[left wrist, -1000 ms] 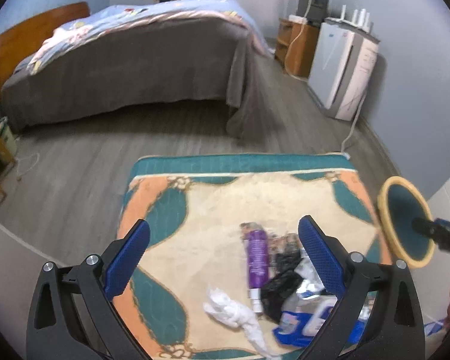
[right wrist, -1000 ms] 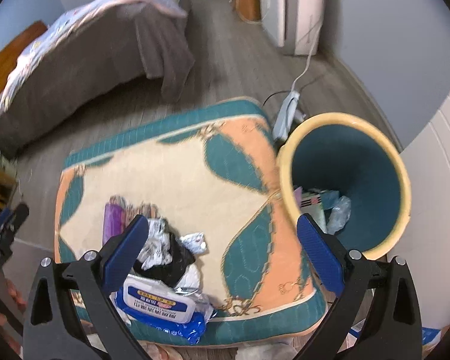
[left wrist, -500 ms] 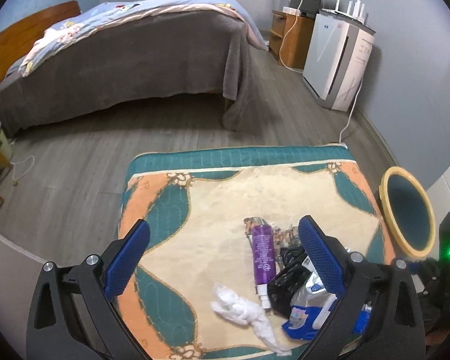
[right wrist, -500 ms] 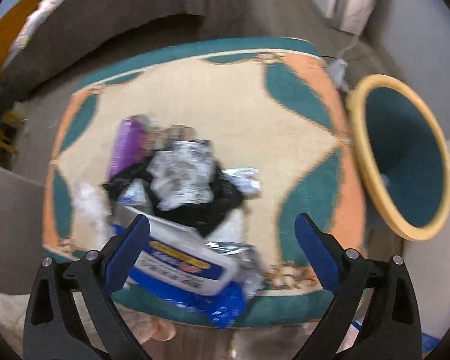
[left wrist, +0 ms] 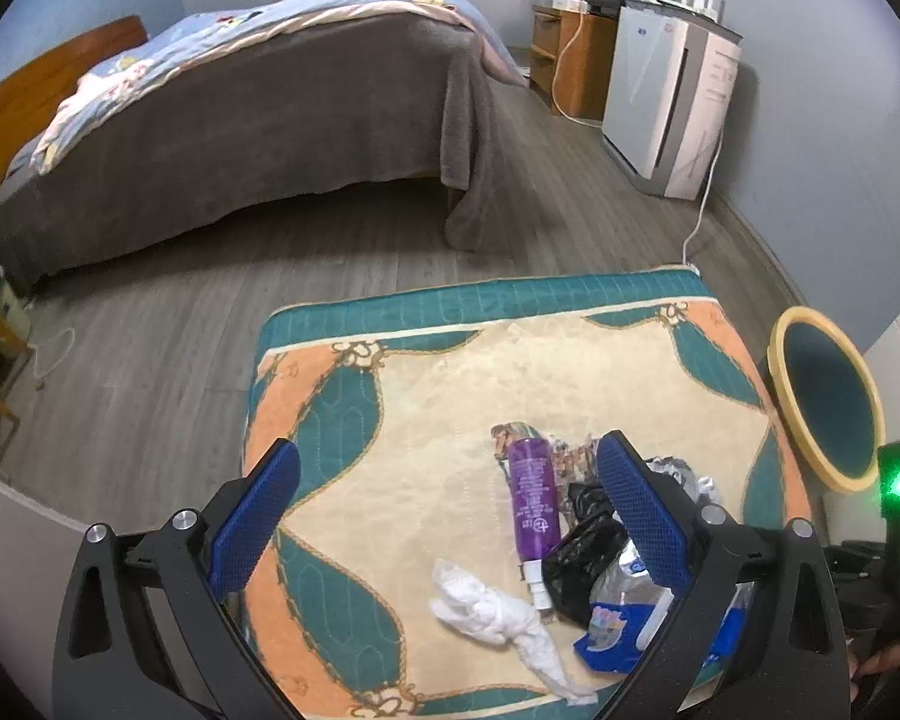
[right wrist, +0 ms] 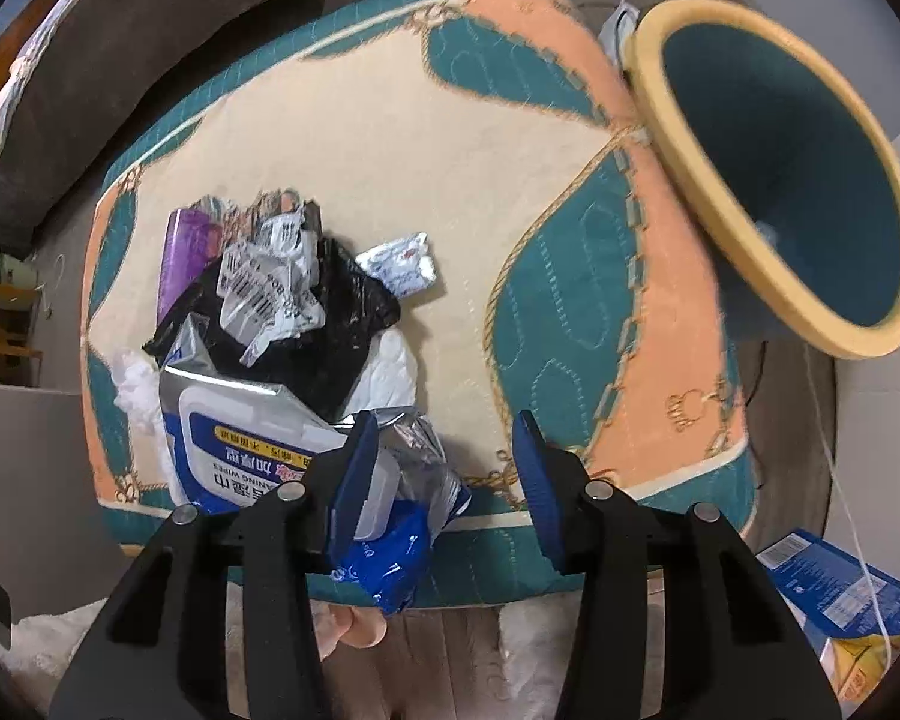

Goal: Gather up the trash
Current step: 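Grasp the blue wet-wipe pack with the right tool while the left tool grasps the black bag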

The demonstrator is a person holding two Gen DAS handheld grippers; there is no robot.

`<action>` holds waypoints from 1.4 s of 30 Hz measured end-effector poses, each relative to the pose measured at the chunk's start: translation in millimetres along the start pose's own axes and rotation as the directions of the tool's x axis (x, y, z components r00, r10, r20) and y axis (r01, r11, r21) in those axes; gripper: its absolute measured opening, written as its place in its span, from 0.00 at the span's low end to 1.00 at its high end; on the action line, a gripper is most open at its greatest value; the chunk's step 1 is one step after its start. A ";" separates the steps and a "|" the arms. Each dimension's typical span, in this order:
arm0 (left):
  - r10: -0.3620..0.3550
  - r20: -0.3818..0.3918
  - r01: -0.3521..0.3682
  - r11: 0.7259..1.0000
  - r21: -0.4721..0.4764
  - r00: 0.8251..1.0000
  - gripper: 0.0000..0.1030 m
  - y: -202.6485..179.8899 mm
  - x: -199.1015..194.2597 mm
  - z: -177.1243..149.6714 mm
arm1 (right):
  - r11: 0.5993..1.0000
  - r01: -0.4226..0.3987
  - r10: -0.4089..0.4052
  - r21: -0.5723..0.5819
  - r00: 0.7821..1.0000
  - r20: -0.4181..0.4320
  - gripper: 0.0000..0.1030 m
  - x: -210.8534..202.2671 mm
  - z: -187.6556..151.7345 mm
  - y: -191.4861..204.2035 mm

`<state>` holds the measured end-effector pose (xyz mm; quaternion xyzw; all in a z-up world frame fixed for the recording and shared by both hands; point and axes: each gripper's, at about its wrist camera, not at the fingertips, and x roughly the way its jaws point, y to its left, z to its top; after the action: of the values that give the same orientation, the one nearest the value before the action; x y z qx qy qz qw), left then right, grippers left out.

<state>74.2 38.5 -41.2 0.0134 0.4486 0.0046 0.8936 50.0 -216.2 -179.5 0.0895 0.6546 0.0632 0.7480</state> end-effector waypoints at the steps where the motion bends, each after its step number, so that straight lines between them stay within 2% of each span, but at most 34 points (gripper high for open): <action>1: 0.002 0.000 -0.002 1.000 0.003 1.000 0.95 -0.9 0.1 -0.2 | 1.000 -0.011 0.011 0.001 1.000 -0.006 0.28 1.7 -0.6 -0.3; 3: 0.002 -0.001 -0.002 1.000 0.009 1.000 0.95 -2.7 0.3 -0.2 | 0.998 -0.067 0.068 0.020 0.997 -0.030 0.05 4.9 1.2 -2.2; 6: 0.012 -0.001 -0.012 1.000 0.023 1.000 0.95 -5.3 0.5 -0.3 | 0.993 -0.113 0.113 0.024 0.993 -0.010 0.04 -1.5 5.5 -2.1; 9: 0.020 -0.005 -0.019 0.999 0.025 1.000 0.95 -6.0 0.8 -1.0 | 0.991 -0.132 0.133 -0.025 0.991 0.026 0.03 -19.7 9.4 6.3; 12: 0.015 -0.015 -0.015 1.000 0.015 1.000 0.95 -4.0 2.2 -1.2 | 0.982 -0.133 0.145 -0.133 0.986 0.082 0.02 -50.1 17.1 23.7; 15: -0.006 -0.021 0.006 1.000 -0.003 1.000 0.95 0.1 3.8 -1.5 | 0.963 -0.129 0.170 -0.237 0.972 0.159 0.02 -87.3 24.7 39.6; 17: -0.010 -0.024 0.010 1.000 -0.009 1.000 0.95 1.5 5.2 -3.3 | 0.949 -0.081 0.154 -0.304 0.962 0.225 0.02 -111.1 30.9 48.7; 20: -0.010 -0.039 0.010 1.000 0.000 0.999 0.95 1.5 11.1 -6.5 | 0.939 -0.014 0.121 -0.345 0.949 0.292 0.02 -127.6 46.3 54.1; 24: -0.045 -0.080 0.047 0.999 0.024 0.996 0.95 -7.7 27.9 -13.3 | 0.947 0.021 0.091 -0.322 0.940 0.328 0.01 -126.8 68.4 47.5; 32: -0.155 -0.156 0.178 0.973 0.148 0.976 0.91 -77.2 68.7 -38.2 | 0.961 0.055 0.047 -0.272 0.934 0.355 0.02 -113.7 81.5 18.1; 34: -0.169 -0.175 0.200 0.963 0.179 0.970 0.88 -94.4 78.7 -45.4 | 0.967 0.040 0.053 -0.253 0.935 0.351 0.01 -112.9 82.9 10.0; 36: -0.178 -0.203 0.221 0.951 0.218 0.963 0.76 -109.7 88.3 -51.9 | 0.969 0.038 0.050 -0.242 0.936 0.349 0.02 -112.2 83.4 3.7; 40: -0.144 -0.276 0.218 0.940 0.263 0.950 0.66 -124.9 110.5 -65.4 | 0.971 0.039 0.047 -0.237 0.937 0.346 0.01 -111.7 84.2 -3.1; 41: -0.142 -0.285 0.218 0.942 0.256 0.948 0.62 -124.8 113.3 -66.2 | 0.971 0.036 0.049 -0.235 0.938 0.343 0.01 -111.2 84.7 -5.1; 42: -0.152 -0.296 0.227 0.944 0.238 0.943 0.52 -123.5 116.2 -66.3 | 0.971 0.034 0.050 -0.235 0.939 0.341 0.01 -110.8 84.5 -6.0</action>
<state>89.9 -81.3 -177.4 0.0901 0.5631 -0.1415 0.8092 118.6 -249.8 -62.8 0.0118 0.5012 0.1275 0.8558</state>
